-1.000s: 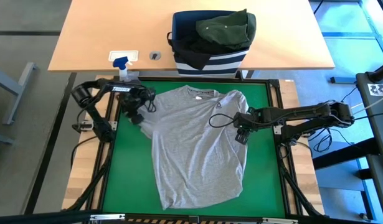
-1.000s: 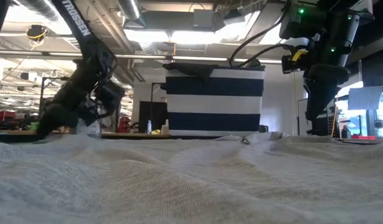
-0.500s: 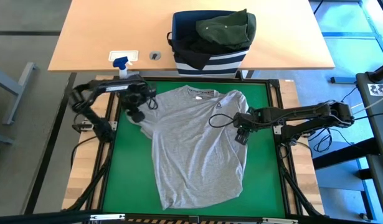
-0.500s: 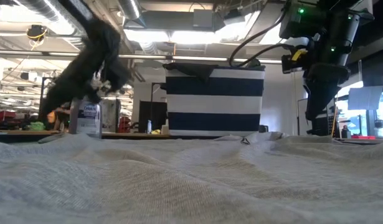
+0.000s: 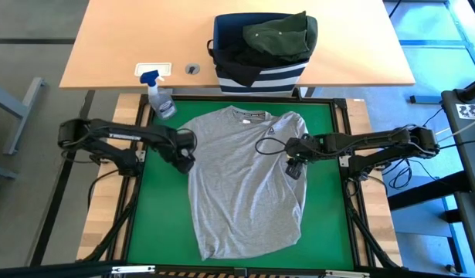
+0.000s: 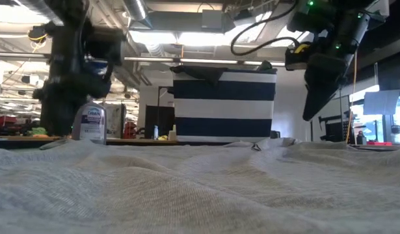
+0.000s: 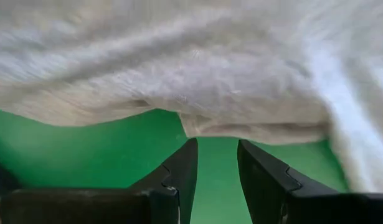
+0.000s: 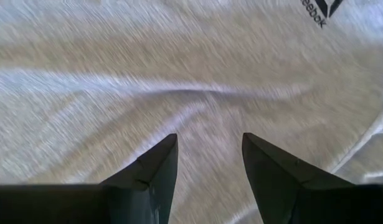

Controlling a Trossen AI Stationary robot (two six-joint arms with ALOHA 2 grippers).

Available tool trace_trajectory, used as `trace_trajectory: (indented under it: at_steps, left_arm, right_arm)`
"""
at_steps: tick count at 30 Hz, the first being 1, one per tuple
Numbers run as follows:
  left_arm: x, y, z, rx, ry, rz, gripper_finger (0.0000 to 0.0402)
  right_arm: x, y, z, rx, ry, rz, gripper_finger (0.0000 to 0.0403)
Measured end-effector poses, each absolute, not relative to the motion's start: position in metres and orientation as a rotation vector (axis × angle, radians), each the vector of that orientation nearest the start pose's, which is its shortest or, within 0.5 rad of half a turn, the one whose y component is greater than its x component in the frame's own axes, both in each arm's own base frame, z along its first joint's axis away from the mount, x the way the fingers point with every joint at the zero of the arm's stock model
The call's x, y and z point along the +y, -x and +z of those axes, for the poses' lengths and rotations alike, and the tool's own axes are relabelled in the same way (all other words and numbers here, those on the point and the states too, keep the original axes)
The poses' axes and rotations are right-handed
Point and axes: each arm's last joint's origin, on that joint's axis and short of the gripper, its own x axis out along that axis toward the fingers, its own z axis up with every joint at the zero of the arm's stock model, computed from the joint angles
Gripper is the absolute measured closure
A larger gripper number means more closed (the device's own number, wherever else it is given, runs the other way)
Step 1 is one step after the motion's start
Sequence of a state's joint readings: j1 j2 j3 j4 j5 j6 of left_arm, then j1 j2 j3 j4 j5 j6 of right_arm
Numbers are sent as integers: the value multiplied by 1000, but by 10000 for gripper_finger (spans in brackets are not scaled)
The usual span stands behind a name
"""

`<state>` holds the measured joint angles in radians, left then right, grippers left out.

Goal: Fold Laundry from Bin
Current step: Fold the gray shirt

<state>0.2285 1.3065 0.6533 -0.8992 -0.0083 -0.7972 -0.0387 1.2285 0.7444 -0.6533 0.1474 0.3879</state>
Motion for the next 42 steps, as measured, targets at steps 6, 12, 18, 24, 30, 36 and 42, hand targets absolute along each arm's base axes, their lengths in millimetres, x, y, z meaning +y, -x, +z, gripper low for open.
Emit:
trace_trajectory:
  at_steps: [6,12,18,24,30,36,42]
  left_arm:
    - [40,-177,142,1318,770,880,292]
    - [40,-178,142,1309,767,882,292]
    - [34,-170,138,1500,915,826,292]
    - [18,-163,143,1713,1047,698,292]
    - [26,-180,167,1520,821,823,292]
    - [37,-184,162,1410,787,878,292]
    - [39,-176,142,1378,792,897,292]
  right_arm:
    - [-13,-217,204,1085,-280,-381,224]
    - [-12,-216,204,1091,-284,-374,224]
    - [-12,-216,204,1095,-262,-362,224]
    - [-13,-216,204,1094,-256,-366,224]
    - [-13,-216,204,1092,-251,-365,224]
    - [-13,-216,204,1097,-240,-358,224]
    - [-13,-216,204,1097,-240,-358,224]
